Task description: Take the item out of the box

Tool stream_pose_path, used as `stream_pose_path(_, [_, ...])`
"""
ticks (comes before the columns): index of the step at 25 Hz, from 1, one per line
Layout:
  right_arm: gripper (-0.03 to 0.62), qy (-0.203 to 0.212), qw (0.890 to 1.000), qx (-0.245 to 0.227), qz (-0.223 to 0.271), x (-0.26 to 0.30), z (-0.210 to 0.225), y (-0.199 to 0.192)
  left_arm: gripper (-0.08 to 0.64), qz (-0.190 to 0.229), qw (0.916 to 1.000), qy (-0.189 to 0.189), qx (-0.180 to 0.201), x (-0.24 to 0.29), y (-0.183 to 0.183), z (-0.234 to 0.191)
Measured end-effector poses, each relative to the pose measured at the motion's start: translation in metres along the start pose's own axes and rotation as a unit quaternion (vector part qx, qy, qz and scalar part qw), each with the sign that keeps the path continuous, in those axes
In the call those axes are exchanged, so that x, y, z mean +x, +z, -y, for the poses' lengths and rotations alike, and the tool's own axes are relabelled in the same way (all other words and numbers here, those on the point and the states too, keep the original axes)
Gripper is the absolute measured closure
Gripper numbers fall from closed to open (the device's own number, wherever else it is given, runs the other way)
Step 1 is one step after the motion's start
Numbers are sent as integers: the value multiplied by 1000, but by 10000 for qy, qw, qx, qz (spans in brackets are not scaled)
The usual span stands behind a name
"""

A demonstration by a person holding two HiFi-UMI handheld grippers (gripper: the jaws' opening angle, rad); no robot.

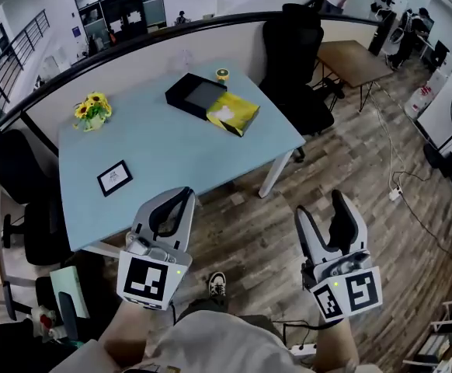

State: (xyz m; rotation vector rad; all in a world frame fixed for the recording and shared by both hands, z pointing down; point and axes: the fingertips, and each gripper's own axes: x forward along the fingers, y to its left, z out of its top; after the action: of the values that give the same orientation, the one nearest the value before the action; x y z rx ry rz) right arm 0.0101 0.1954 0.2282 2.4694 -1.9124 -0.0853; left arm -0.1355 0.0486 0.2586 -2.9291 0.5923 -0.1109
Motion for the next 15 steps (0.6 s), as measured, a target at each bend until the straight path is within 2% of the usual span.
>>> stream_pose_path(4, [298,25,9998,-203,15,53,5,1,551,-40,9998,33,166,35,-7,-37])
stream_pose_path(8, [296,197,9996,-202,14,94,8,1,551,-3,9999,112,-15,64,-10,-62])
stream_pose_path(11, [295,165,9991,-384,2,119,19,-3,551,16,9998,184,5,86,-12,-77])
stream_pose_path(15, [295,266,9990,-361,-1,156,42,-14,551,23,9995,305,50,120,-16,-91])
